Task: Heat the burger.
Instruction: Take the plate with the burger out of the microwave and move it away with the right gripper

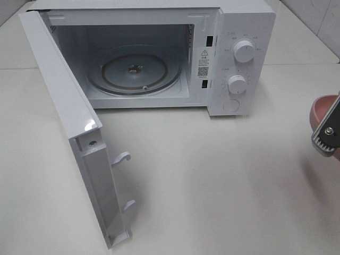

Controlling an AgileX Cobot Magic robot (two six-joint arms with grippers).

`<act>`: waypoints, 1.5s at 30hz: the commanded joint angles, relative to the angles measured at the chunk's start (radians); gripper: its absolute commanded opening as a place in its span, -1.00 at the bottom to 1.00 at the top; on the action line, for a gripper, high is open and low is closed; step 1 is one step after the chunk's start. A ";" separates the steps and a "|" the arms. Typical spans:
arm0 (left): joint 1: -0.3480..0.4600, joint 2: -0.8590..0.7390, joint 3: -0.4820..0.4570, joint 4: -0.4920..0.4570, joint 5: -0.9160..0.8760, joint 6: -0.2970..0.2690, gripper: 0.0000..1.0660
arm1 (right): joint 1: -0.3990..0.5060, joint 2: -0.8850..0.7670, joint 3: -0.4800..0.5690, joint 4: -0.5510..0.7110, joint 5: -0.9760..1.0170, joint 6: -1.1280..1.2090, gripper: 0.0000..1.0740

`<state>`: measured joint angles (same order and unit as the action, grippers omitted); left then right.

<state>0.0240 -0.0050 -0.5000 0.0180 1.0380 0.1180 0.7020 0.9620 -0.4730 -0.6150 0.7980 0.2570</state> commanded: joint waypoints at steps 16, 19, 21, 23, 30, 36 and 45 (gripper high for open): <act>0.002 -0.019 0.002 0.000 -0.002 -0.006 0.50 | -0.004 0.327 -0.015 -0.203 -0.017 0.388 -0.95; 0.002 -0.019 0.002 0.000 -0.002 -0.006 0.50 | -0.004 0.381 -0.031 -0.252 -0.015 0.532 -0.95; 0.002 -0.019 0.002 0.000 -0.002 -0.006 0.50 | -0.004 0.412 -0.044 -0.286 -0.012 0.617 -0.95; 0.002 -0.019 0.002 0.000 -0.002 -0.006 0.50 | -0.004 0.429 -0.051 -0.301 -0.009 0.658 -0.95; 0.002 -0.019 0.002 0.000 -0.002 -0.006 0.50 | -0.103 0.563 -0.109 -0.319 0.016 0.801 -0.95; 0.002 -0.019 0.002 0.000 -0.002 -0.006 0.50 | -0.172 0.620 -0.116 -0.326 0.014 0.802 -0.94; 0.002 -0.019 0.002 0.000 -0.002 -0.006 0.50 | -0.243 0.674 -0.116 -0.401 0.005 0.923 -0.93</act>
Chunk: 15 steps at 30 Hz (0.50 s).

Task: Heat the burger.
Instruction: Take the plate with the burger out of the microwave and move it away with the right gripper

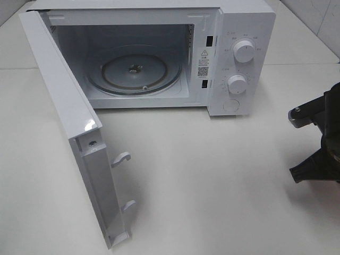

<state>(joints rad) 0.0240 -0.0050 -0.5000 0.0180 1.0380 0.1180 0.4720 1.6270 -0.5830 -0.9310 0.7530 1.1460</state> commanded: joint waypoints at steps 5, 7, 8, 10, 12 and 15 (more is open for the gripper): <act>0.002 -0.019 0.002 0.000 -0.002 -0.006 0.50 | -0.018 0.032 -0.006 -0.106 0.024 0.071 -0.93; 0.002 -0.019 0.002 0.000 -0.002 -0.006 0.50 | -0.018 0.055 -0.006 -0.120 0.012 0.092 -0.92; 0.002 -0.019 0.002 0.000 -0.002 -0.006 0.50 | -0.018 0.055 -0.006 -0.120 0.012 0.092 -0.92; 0.002 -0.019 0.002 0.000 -0.002 -0.006 0.50 | -0.018 0.093 -0.006 -0.122 -0.001 0.097 -0.91; 0.002 -0.019 0.002 0.000 -0.002 -0.006 0.50 | -0.018 0.118 -0.006 -0.122 -0.007 0.102 -0.91; 0.002 -0.019 0.002 0.000 -0.002 -0.006 0.50 | -0.018 0.152 -0.006 -0.124 -0.041 0.118 -0.91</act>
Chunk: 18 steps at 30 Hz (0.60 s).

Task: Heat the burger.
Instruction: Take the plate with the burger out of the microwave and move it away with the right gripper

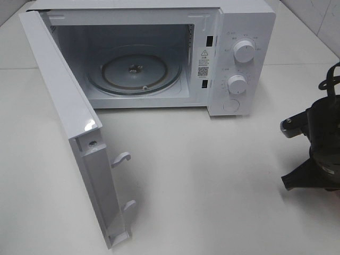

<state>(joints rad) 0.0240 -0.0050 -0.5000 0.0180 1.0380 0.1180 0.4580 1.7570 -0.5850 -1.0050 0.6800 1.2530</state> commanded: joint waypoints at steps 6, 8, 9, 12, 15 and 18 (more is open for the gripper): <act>0.002 -0.019 0.002 0.000 -0.002 -0.006 0.50 | -0.004 0.039 -0.004 -0.047 -0.008 0.014 -0.83; 0.002 -0.019 0.002 0.000 -0.002 -0.006 0.50 | -0.004 0.038 -0.004 -0.044 -0.007 0.014 -0.77; 0.002 -0.019 0.002 0.000 -0.002 -0.006 0.50 | -0.004 0.036 -0.004 -0.042 -0.006 0.014 -0.73; 0.002 -0.019 0.002 0.000 -0.002 -0.006 0.50 | -0.004 0.033 -0.004 -0.036 -0.003 0.012 -0.52; 0.002 -0.019 0.002 0.000 -0.002 -0.006 0.50 | -0.004 0.033 -0.004 -0.033 -0.002 0.012 -0.47; 0.002 -0.019 0.002 0.000 -0.002 -0.006 0.50 | -0.004 0.033 -0.004 -0.025 -0.001 0.010 -0.31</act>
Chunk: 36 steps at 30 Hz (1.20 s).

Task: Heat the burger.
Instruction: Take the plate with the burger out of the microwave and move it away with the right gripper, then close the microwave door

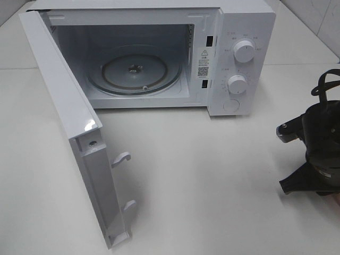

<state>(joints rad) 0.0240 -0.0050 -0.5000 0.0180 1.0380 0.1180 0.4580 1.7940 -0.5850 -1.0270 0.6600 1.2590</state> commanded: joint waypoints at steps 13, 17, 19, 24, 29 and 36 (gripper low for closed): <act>0.002 -0.019 0.002 0.000 -0.002 -0.006 0.50 | -0.001 -0.204 -0.004 0.121 -0.034 -0.150 -0.06; 0.002 -0.019 0.002 0.000 -0.002 -0.006 0.50 | -0.001 -0.278 -0.004 0.151 -0.056 -0.211 0.18; 0.002 -0.019 0.002 0.000 -0.002 -0.006 0.50 | -0.001 -0.322 -0.004 0.173 -0.087 -0.251 0.40; 0.002 -0.019 0.002 0.000 -0.002 -0.006 0.50 | -0.001 -0.460 -0.004 0.261 -0.154 -0.376 0.75; 0.002 -0.019 0.002 0.000 -0.002 -0.006 0.50 | -0.001 -0.591 -0.004 0.389 -0.132 -0.515 0.74; 0.002 -0.019 0.002 0.000 -0.002 -0.006 0.50 | -0.001 -0.730 -0.004 0.615 0.003 -0.785 0.68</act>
<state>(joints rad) 0.0240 -0.0050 -0.5000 0.0180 1.0380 0.1180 0.4580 1.1030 -0.5850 -0.4890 0.6160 0.5730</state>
